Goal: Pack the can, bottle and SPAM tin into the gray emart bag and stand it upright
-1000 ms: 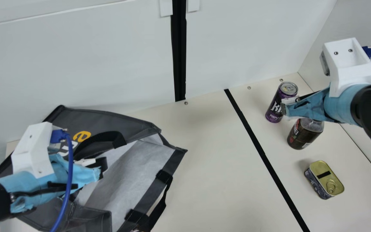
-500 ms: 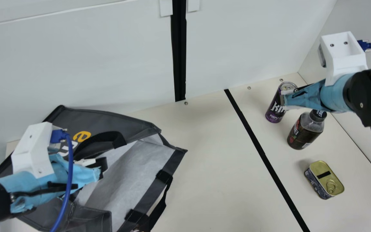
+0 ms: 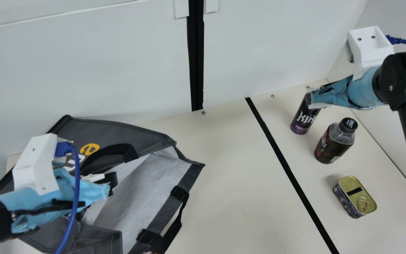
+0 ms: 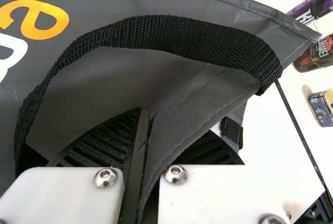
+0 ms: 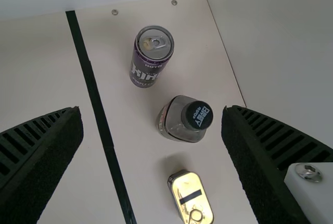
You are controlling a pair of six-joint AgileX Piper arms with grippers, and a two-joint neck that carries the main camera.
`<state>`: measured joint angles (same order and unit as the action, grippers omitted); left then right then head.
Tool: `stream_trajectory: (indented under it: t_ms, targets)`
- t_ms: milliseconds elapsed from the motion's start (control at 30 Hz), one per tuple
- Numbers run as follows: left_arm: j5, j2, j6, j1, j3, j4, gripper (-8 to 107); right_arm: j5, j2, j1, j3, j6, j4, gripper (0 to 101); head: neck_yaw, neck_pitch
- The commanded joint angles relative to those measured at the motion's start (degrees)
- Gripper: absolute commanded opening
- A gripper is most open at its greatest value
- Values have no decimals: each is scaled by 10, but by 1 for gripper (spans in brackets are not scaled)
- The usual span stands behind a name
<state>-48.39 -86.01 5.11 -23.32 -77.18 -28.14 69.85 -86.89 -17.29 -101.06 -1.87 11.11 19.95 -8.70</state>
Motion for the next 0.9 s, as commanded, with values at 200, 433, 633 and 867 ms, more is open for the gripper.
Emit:
stream_trajectory:
  t_ms: [200,433,633,867]
  targets:
    - [0,0,0,0,0,0,-8,0,-40,-21,-25,-18,-31,95,0,-13]
    - [0,0,0,0,0,0,-8,0,-77,-36,-50,-32,-52,95,0,-13]
    - [0,0,0,0,0,0,-8,0,-112,-46,-73,-43,-66,95,0,-13]
    - [0,0,0,0,0,0,-8,0,-151,-58,-100,-58,-78,95,0,-13]
